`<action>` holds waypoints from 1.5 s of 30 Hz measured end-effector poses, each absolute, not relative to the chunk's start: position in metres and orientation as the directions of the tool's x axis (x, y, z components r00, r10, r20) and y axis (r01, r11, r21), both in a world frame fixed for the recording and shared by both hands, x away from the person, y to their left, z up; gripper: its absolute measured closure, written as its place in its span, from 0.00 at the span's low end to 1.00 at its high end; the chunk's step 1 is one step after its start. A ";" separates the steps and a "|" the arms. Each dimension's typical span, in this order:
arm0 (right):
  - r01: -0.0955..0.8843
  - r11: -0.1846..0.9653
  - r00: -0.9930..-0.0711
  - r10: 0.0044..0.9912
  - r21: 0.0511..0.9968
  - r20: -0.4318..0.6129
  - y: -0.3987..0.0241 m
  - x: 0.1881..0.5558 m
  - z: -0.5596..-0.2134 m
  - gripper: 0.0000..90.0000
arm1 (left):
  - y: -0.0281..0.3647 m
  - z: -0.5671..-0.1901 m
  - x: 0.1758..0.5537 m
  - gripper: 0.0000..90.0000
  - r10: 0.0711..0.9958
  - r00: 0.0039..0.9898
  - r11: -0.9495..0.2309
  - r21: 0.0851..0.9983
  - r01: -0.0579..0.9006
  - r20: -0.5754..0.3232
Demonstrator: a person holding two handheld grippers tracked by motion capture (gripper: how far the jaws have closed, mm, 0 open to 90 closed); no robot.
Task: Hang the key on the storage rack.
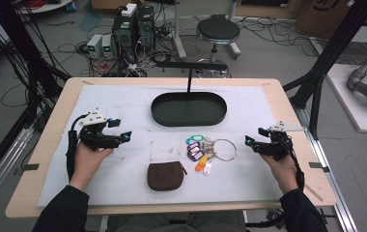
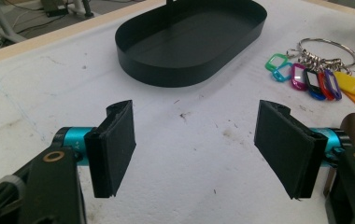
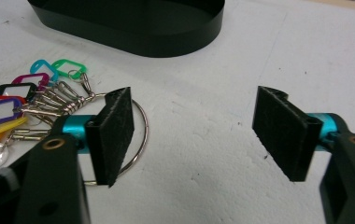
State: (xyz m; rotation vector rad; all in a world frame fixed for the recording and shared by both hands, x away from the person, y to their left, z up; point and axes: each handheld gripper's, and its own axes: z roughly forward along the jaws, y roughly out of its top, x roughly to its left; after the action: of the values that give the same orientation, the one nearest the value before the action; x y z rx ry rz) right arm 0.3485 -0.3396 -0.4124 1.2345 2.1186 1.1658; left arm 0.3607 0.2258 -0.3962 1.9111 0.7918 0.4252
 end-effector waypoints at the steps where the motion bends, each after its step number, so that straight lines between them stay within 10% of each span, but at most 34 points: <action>1: 0.506 0.252 -0.514 0.856 0.825 0.053 -0.339 0.349 -0.413 0.43 | 0.226 -0.396 0.361 0.34 0.687 0.726 -0.302 0.890 0.341 -0.045; 36: 0.566 0.465 -0.609 0.792 0.680 -0.034 -0.289 0.366 -0.444 0.95 | 0.233 -0.406 0.360 0.35 0.706 0.706 -0.310 0.868 0.389 -0.064; 45: 0.562 0.374 -0.583 0.812 0.738 0.033 -0.295 0.366 -0.437 0.98 | 0.233 -0.406 0.360 0.35 0.706 0.706 -0.318 0.864 0.391 -0.059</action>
State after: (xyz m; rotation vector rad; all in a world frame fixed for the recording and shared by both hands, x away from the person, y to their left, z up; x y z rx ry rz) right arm 0.3661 -0.2955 -0.4365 1.2036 2.3032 1.0384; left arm 0.3604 0.2333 -0.4059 1.9458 0.8453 0.4100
